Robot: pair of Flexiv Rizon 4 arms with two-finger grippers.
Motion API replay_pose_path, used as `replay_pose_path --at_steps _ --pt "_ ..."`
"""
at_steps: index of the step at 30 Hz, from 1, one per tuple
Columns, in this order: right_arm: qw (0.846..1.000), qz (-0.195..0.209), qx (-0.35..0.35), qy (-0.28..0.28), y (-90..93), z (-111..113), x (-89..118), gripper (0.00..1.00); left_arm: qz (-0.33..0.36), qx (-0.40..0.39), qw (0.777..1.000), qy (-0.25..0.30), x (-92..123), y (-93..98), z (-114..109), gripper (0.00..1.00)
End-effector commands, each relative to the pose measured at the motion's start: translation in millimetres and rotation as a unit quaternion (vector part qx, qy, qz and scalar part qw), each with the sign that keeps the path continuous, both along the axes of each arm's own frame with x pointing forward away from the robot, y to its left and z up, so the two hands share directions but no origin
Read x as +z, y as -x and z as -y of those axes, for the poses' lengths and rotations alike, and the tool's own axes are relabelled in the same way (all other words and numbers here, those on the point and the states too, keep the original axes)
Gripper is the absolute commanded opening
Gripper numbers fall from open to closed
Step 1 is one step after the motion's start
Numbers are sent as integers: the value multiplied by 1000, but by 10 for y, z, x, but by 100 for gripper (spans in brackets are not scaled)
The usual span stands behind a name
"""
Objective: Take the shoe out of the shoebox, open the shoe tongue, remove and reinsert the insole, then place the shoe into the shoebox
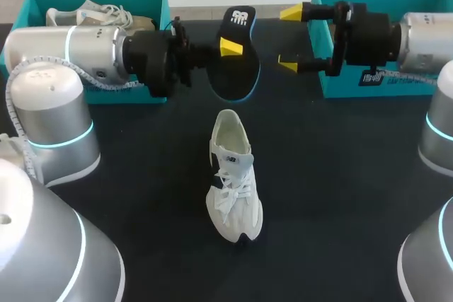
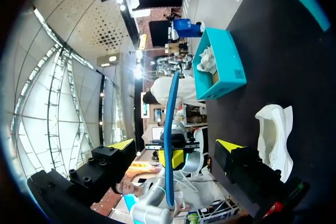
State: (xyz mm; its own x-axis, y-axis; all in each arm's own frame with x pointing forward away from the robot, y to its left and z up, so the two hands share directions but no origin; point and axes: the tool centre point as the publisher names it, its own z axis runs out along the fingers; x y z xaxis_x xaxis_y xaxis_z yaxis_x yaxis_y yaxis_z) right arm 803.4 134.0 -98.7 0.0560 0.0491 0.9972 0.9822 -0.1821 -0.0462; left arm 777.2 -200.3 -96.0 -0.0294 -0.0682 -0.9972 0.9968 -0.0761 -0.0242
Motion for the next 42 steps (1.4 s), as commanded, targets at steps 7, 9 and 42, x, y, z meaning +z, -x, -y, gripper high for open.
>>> replay_pose_path --at_steps 7,9,42 --pt "1000 -1 -2 2 3 -19 1 100 0 1 1000 0 -4 8 3 0" --pt "1000 6 8 2 33 43 1 100 0 1 1000 0 -4 8 3 0" --pt "997 31 61 26 92 897 -3 100 0 1 1000 0 -4 8 3 0"
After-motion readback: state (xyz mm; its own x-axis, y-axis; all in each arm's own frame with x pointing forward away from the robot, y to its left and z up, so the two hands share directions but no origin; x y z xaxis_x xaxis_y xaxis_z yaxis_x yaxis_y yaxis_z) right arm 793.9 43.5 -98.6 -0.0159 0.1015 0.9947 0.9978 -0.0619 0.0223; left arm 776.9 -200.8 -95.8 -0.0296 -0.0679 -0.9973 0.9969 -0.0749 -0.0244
